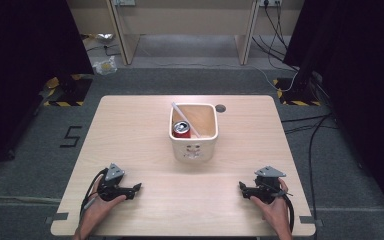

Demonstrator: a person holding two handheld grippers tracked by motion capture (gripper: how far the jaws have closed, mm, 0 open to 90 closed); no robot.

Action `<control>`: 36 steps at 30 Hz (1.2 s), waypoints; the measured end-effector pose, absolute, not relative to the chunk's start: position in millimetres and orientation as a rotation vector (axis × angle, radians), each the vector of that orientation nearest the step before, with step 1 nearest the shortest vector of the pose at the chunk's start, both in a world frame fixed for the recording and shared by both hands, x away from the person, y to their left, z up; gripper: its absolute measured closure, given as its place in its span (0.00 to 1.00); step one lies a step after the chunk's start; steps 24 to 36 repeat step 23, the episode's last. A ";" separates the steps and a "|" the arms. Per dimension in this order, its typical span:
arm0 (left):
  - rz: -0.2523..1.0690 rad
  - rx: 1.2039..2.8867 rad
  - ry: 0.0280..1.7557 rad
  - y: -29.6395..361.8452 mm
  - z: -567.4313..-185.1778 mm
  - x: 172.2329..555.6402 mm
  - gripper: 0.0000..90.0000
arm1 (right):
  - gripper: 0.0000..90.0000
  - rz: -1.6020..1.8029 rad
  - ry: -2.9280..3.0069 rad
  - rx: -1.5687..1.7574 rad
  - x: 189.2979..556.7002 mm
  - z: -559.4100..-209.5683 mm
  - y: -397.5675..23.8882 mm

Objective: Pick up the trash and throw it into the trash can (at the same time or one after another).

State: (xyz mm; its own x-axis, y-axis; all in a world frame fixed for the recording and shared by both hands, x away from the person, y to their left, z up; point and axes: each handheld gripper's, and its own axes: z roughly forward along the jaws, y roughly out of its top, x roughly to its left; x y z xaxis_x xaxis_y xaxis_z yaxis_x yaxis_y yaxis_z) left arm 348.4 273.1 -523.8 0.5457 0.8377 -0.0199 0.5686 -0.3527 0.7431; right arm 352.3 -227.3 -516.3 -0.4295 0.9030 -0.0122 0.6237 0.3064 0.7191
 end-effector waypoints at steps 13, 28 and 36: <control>0.479 2.063 1.130 273.1 -523.9 348.4 0.15 | 0.14 0.907 2.163 1.359 352.3 -516.4 -227.3; 0.478 2.062 1.131 273.1 -523.9 348.4 0.15 | 0.14 0.906 2.161 1.362 352.1 -516.4 -227.1; 0.478 2.062 1.131 273.1 -523.9 348.4 0.15 | 0.14 0.906 2.161 1.362 352.1 -516.4 -227.1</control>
